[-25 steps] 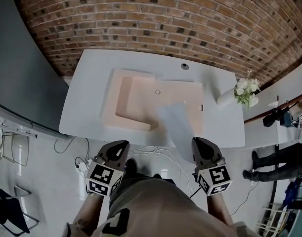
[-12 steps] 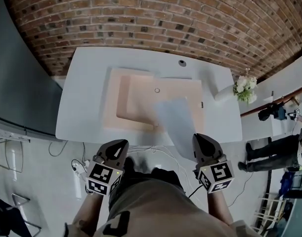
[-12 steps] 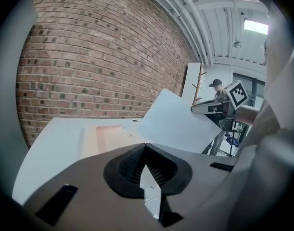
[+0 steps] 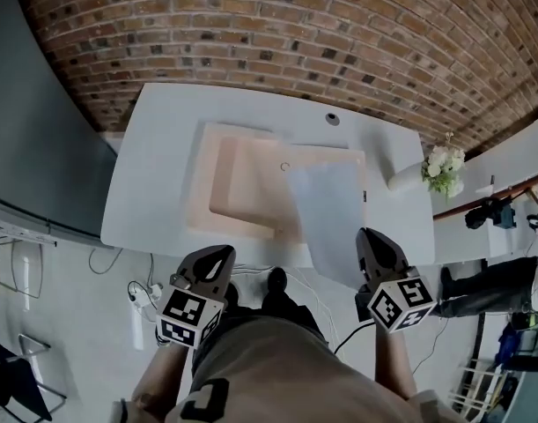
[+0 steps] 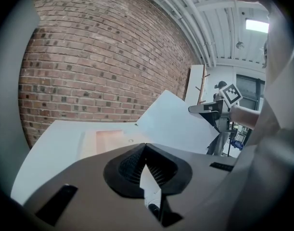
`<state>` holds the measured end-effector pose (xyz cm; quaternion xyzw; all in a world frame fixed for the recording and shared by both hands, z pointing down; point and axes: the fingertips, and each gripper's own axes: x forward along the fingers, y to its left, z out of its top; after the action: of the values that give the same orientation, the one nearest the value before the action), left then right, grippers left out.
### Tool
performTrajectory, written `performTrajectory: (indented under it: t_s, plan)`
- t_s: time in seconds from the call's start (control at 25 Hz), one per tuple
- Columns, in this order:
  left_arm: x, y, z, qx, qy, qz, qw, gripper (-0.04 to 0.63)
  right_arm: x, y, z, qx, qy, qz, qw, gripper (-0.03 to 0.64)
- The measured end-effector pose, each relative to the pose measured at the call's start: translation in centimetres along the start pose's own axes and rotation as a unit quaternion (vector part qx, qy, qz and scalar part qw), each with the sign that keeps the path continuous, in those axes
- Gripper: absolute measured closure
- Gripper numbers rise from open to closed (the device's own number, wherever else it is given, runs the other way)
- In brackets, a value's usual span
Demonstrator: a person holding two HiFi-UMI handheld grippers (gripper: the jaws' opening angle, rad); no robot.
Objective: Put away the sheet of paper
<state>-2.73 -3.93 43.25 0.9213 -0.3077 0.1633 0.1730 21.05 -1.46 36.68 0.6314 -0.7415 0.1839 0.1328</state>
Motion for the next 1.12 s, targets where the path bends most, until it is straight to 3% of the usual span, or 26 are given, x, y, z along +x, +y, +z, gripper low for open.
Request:
performTrajectory:
  t_s: [0.4, 0.6, 0.8, 1.12]
  plan:
    - [1.7, -1.0, 0.8, -0.002, 0.010, 0.037, 0.9993, 0.581, 2.3, -5.3, 2.0, 0.102, -0.040, 0.039, 0.993, 0.594]
    - [2.3, -0.8, 0.7, -0.004, 0.018, 0.047, 0.9987, 0.581, 4.5, -7.0, 1.4, 0.193, -0.042, 0.064, 0.978, 0.594]
    - [2.7, -0.3, 0.5, -0.009, 0.024, 0.058, 0.9980, 0.581, 5.8, -8.8, 0.6, 0.230, -0.029, 0.045, 0.972, 0.594]
    - [2.6, 0.7, 0.1, -0.015, 0.031, 0.070, 0.9970, 0.581, 7.6, -11.9, -1.1, 0.245, -0.019, 0.007, 0.969, 0.594]
